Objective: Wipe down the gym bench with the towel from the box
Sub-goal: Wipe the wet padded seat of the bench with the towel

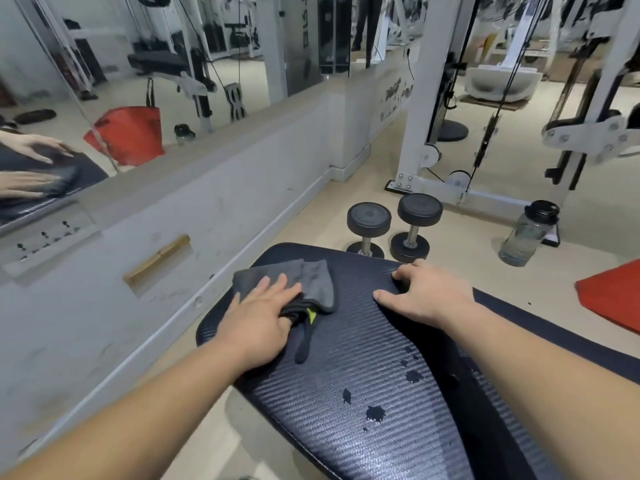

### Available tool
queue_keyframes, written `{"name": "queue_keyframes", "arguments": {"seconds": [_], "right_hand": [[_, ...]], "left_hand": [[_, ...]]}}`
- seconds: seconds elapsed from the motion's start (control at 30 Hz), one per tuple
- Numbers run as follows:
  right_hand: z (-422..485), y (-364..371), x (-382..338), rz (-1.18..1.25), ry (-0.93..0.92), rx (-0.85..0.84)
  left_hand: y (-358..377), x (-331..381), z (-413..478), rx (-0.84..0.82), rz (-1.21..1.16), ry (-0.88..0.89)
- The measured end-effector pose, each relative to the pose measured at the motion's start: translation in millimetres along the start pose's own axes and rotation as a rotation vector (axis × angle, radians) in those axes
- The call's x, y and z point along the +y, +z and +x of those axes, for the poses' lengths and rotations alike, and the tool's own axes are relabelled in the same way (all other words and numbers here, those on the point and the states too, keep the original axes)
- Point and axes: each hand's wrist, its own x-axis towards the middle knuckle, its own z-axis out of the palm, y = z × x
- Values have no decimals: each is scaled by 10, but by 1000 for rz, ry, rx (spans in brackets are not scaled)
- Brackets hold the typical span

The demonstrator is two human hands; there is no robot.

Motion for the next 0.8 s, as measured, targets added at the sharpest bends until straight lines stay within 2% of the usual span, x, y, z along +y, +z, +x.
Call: {"name": "queue_keyframes", "arguments": {"seconds": [0.03, 0.1, 0.2, 0.23, 0.3, 0.37, 0.43, 0.5, 0.57, 0.63, 0.73, 0.8], "right_hand": [[-13, 2, -4, -2, 1, 6], [-38, -5, -7, -2, -3, 7], [-58, -25, 14, 12, -7, -3], [-75, -39, 18, 11, -8, -10], [-95, -59, 25, 15, -26, -22], [-108, -60, 41, 13, -39, -34], [-99, -52, 81, 26, -42, -31], [-90, -54, 114, 37, -58, -33], [-46, -93, 185, 100, -70, -46], [-23, -151, 297, 175, -53, -50], [-13, -143, 501, 71, -14, -8], [-31, -124, 581, -14, 17, 20]], "left_hand": [[37, 148, -79, -35, 7, -6], [112, 410, -392, -151, 11, 136], [49, 178, -541, -210, 20, 371], [4, -4, -419, -219, 35, 362], [-59, -244, -166, -147, 73, 178], [-21, -166, -88, -65, 88, 15], [92, 78, -218, -122, 58, 74], [134, 177, -442, -227, 32, 266], [49, 31, -387, -265, 21, 406], [-41, -123, -82, -256, 7, 360], [2, 91, 263, -135, 14, 118], [129, 438, 270, -159, 13, 131]]}}
